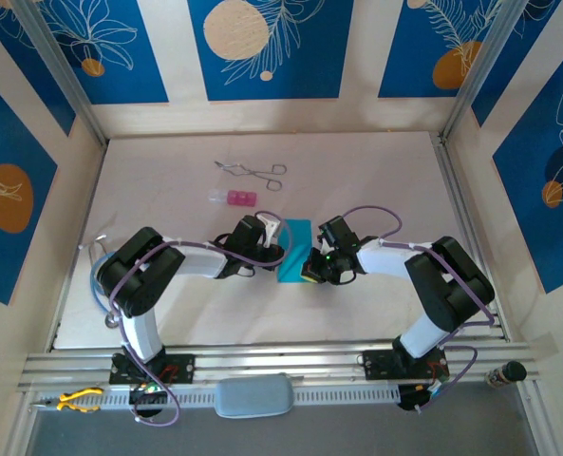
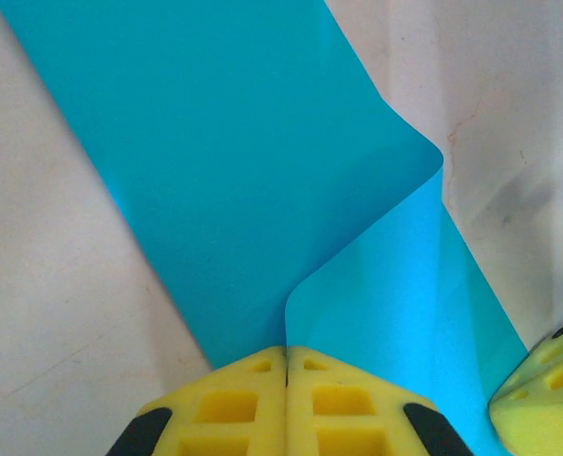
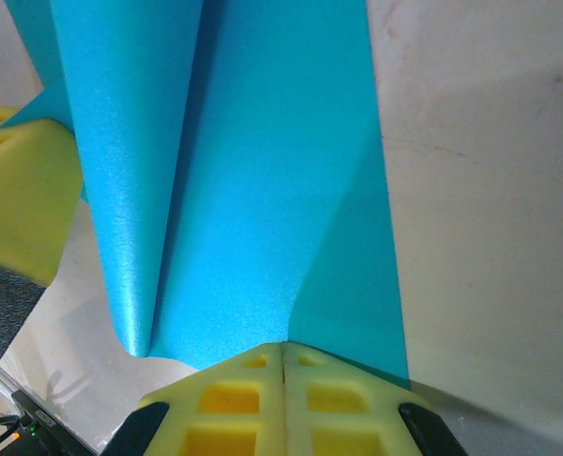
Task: Fold a paper plane with a square sheet of paper (pick it up from the middle)
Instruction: Fold the triangle a second time at the center of the table.
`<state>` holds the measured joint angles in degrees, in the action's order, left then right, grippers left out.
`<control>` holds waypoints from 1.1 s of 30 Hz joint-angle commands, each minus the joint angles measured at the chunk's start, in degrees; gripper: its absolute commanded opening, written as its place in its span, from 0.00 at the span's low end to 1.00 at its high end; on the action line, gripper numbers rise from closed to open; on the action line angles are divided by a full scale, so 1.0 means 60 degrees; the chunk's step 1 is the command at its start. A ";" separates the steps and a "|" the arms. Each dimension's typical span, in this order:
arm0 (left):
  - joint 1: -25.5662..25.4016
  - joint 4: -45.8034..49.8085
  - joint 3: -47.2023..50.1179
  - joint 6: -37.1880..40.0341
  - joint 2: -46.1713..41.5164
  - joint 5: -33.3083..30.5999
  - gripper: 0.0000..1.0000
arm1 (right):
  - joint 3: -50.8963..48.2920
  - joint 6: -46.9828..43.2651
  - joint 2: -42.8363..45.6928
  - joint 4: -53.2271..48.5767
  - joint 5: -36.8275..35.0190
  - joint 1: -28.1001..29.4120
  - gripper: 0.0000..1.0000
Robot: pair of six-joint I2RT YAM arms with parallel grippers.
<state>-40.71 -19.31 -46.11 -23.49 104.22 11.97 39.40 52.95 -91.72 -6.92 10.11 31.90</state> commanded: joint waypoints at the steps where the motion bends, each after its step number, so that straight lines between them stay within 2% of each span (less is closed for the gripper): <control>1: 0.0152 -0.0224 -0.0143 0.0179 0.0118 0.0155 0.00 | -0.0142 -0.0138 -0.0398 -0.0869 -0.0340 0.0045 0.00; 18: 0.0159 0.0007 -0.0036 0.0051 0.0295 0.0222 0.00 | 0.0137 -0.0288 0.0015 -0.0704 -0.0039 -0.0083 0.00; 27: 0.0152 0.0137 -0.0048 0.0076 0.0321 0.0393 0.00 | 0.0143 0.0615 0.0952 0.0870 0.0604 -0.0429 0.00; 33: 0.0155 0.0172 -0.0108 0.0061 0.0350 0.0411 0.00 | 0.0531 0.1076 0.0328 0.1634 0.1163 -0.0582 0.00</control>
<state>-40.49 -20.29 -46.22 -23.51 105.10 13.08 40.21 57.10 -87.64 -0.34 13.82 28.64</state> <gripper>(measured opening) 0.061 0.045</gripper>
